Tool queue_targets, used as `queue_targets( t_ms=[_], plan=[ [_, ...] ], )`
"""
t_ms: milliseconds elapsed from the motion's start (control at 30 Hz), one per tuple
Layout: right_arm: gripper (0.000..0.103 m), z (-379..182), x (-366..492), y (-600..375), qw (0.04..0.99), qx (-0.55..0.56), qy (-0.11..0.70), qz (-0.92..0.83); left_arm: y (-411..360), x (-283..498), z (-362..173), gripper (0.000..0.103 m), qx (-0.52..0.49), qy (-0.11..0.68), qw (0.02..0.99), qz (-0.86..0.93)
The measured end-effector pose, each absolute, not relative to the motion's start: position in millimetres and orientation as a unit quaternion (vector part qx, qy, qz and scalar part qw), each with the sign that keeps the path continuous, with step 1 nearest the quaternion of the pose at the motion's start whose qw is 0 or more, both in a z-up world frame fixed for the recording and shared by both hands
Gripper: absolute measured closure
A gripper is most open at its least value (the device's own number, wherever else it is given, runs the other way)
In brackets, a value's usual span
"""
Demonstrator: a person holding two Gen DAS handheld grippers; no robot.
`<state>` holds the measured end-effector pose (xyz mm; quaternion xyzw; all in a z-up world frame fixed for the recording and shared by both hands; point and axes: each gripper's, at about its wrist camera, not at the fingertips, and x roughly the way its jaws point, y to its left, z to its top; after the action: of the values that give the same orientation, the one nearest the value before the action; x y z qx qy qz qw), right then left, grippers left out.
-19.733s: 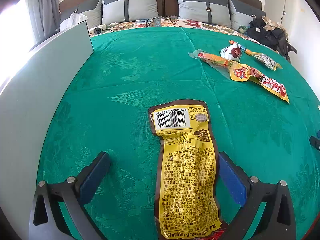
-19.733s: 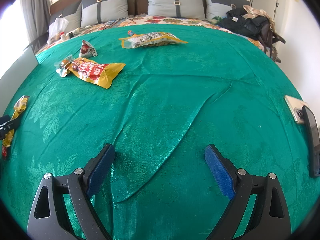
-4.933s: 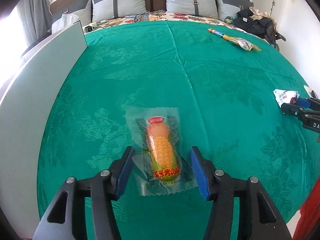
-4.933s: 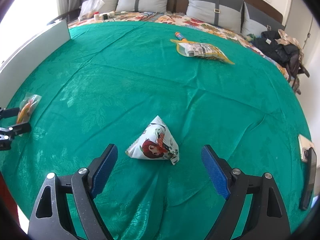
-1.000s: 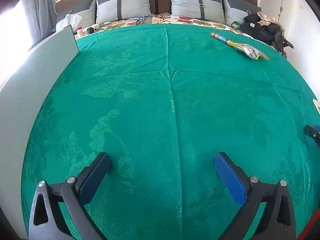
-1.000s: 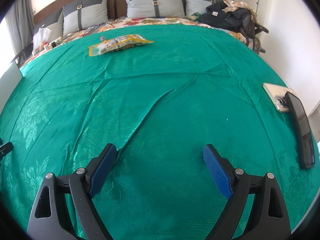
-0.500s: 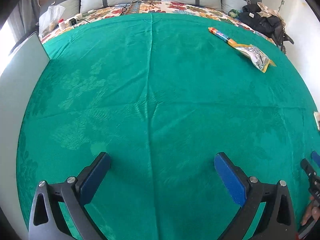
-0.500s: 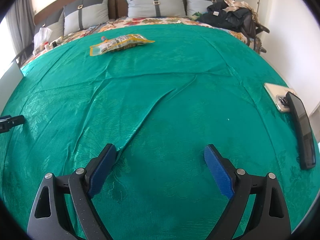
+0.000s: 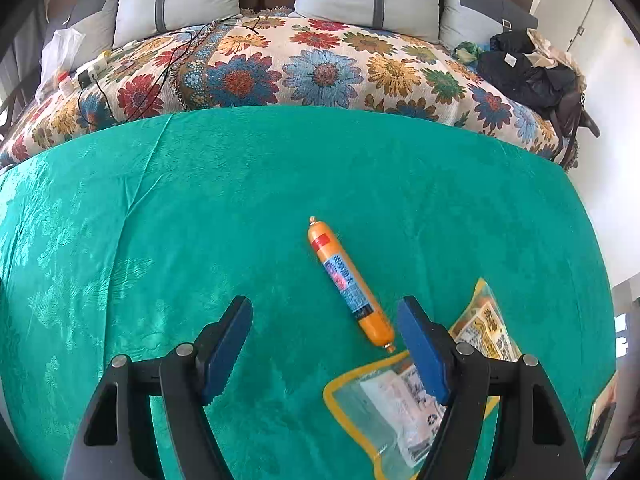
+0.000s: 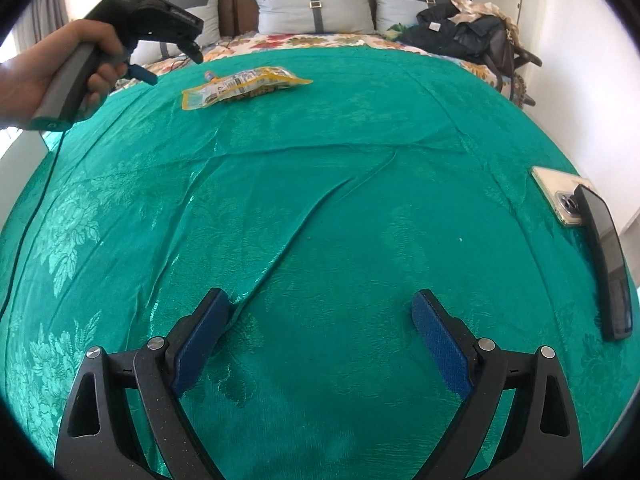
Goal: Organize snacks
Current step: 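Move the left tool to the orange sausage stick while the right tool approaches the yellow-bordered peanut bag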
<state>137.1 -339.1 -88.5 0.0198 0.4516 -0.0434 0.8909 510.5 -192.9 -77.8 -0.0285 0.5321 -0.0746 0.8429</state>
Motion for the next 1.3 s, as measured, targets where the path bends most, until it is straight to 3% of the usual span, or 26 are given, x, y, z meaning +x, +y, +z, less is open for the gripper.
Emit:
queue_targets(
  t_ms=[100,133,167,200,233,433,633,933,967,1033,1067,1100,1133,1200,1300],
  plan=[
    [0.007,-89,138,-338,0.891,0.019,0.452,-0.043,-208,526,-98,0.029,-0.013,0.543,0.838,-0.058],
    [0.007,-89,138,-338,0.891,0.019,0.452,-0.043,-210,526,-100,0.034,-0.005,0.538,0.842,-0.050],
    [0.007,-89,138,-338,0.891,0.019,0.452,-0.043,-212,524,-101,0.045,0.006,0.524,0.850,-0.044],
    [0.007,-89,138,-338,0.891,0.019,0.452,-0.043,-211,519,-101,0.071,0.016,0.511,0.858,-0.047],
    [0.006,-89,138,-338,0.891,0.019,0.452,-0.043,-209,515,-100,0.088,0.021,0.506,0.860,-0.056],
    [0.005,-90,142,-336,0.890,0.018,0.454,-0.041,-150,469,-82,0.088,-0.011,0.510,0.854,-0.101],
    [0.005,-89,142,-336,0.890,0.018,0.454,-0.041,-60,353,-57,0.088,-0.015,0.522,0.845,-0.115],
    [0.005,-89,141,-337,0.890,0.018,0.454,-0.042,18,215,-99,0.088,-0.029,0.533,0.840,-0.099],
    [0.005,-88,141,-337,0.890,0.017,0.453,-0.042,19,208,-101,0.086,-0.028,0.517,0.849,-0.103],
    [0.006,-88,140,-338,0.890,0.017,0.453,-0.042,18,203,-103,0.064,-0.003,0.497,0.862,-0.099],
    [0.006,-88,140,-338,0.890,0.017,0.453,-0.042,16,201,-103,0.058,0.008,0.490,0.866,-0.100],
    [0.006,-88,140,-338,0.890,0.017,0.454,-0.042,15,200,-105,0.041,0.021,0.490,0.867,-0.092],
    [0.006,-88,141,-337,0.890,0.017,0.454,-0.042,13,202,-106,0.032,0.034,0.489,0.867,-0.084],
    [0.006,-88,140,-337,0.890,0.017,0.454,-0.042,12,201,-108,0.025,0.052,0.476,0.874,-0.077],
    [0.006,-88,141,-337,0.890,0.018,0.454,-0.042,19,203,-113,0.006,0.050,0.470,0.879,-0.059]
  ],
)
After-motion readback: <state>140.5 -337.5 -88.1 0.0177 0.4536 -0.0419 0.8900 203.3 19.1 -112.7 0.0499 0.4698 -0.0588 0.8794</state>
